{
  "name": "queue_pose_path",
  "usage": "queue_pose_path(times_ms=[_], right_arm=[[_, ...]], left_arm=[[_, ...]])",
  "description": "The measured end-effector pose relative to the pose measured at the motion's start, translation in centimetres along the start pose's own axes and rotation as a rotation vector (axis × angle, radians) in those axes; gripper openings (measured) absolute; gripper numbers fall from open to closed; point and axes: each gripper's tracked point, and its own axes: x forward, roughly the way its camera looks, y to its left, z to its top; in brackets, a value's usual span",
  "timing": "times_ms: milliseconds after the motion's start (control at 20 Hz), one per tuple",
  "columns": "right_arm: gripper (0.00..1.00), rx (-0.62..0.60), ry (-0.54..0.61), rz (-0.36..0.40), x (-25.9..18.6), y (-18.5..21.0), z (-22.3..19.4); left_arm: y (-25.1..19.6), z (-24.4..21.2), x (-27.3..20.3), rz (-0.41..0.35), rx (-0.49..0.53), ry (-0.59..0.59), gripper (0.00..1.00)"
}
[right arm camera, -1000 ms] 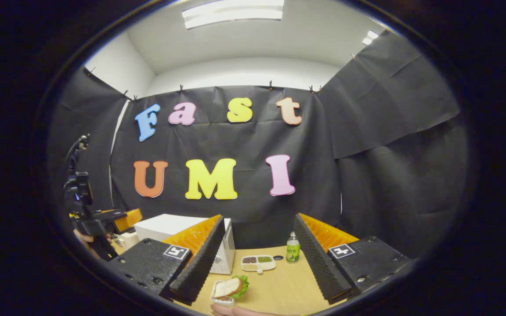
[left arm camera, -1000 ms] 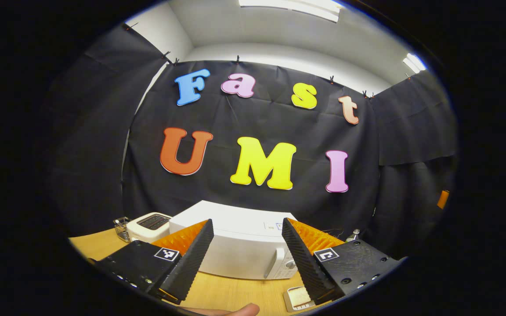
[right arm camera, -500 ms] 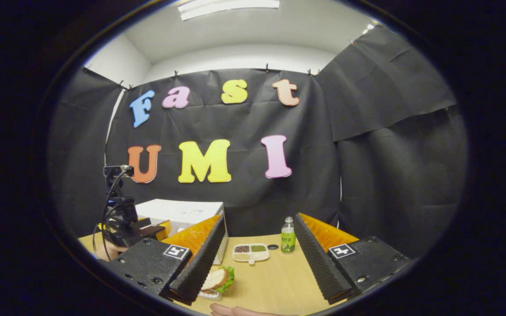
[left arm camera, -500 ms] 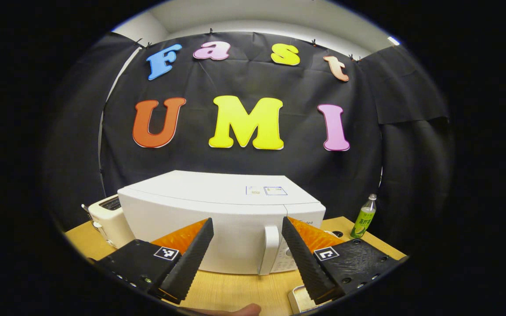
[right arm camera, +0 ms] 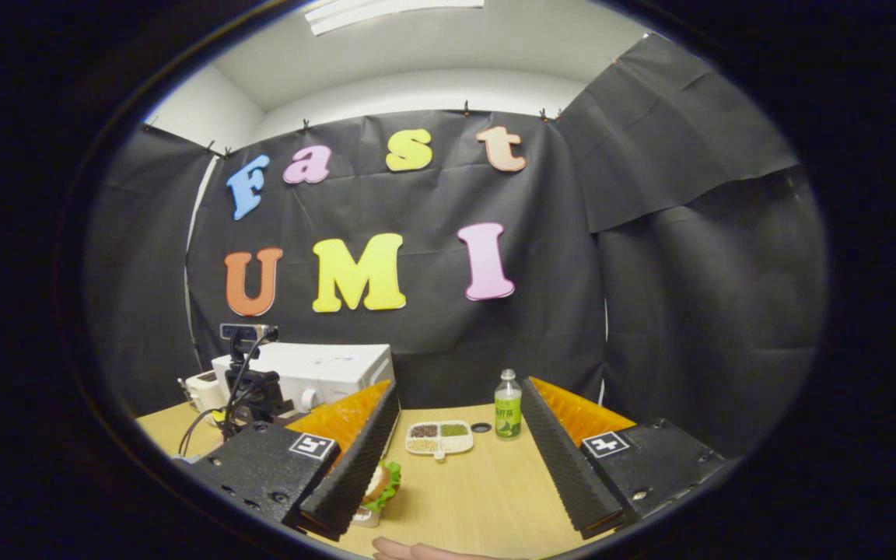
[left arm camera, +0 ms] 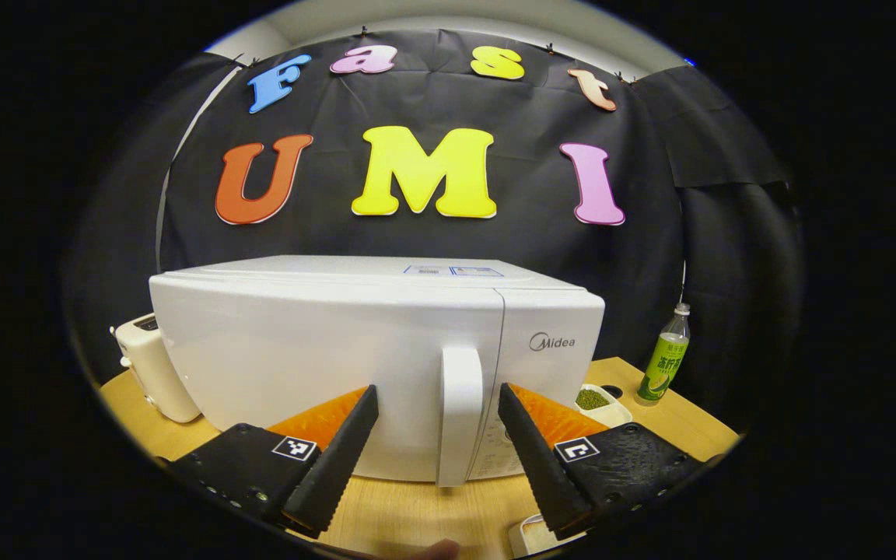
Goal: Open the microwave oven with the left hand, put the food in, and close the microwave oven.
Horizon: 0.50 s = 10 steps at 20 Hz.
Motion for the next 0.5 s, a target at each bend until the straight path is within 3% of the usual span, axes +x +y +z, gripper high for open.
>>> queue_pose_path(times_ms=[50,200,300,350,450,500], right_arm=[[1.0,-0.002,-0.012,-0.005,-0.2,-0.4,0.1],[1.0,-0.007,-0.042,-0.013,-0.7,-1.0,0.4],[1.0,-0.003,-0.055,-0.009,-0.8,-1.2,0.4],[1.0,-0.004,-0.061,-0.008,-1.0,-1.3,0.3],[1.0,-0.022,-0.074,-0.009,-1.6,-1.5,0.4],[0.92,-0.033,-0.082,-0.01,-2.0,-1.6,0.5]], left_arm=[[0.3,0.0,0.1,0.013,0.019,-0.013,0.95],[0.2,-0.2,0.6,0.03,0.058,-0.026,0.87],[0.6,-0.4,0.5,0.026,0.054,-0.038,0.6],[0.5,-0.2,0.5,0.018,0.06,-0.048,0.68],[-0.2,-0.3,0.5,-0.008,0.078,-0.044,0.63],[-1.2,-0.5,0.6,-0.042,0.073,-0.035,0.42]])
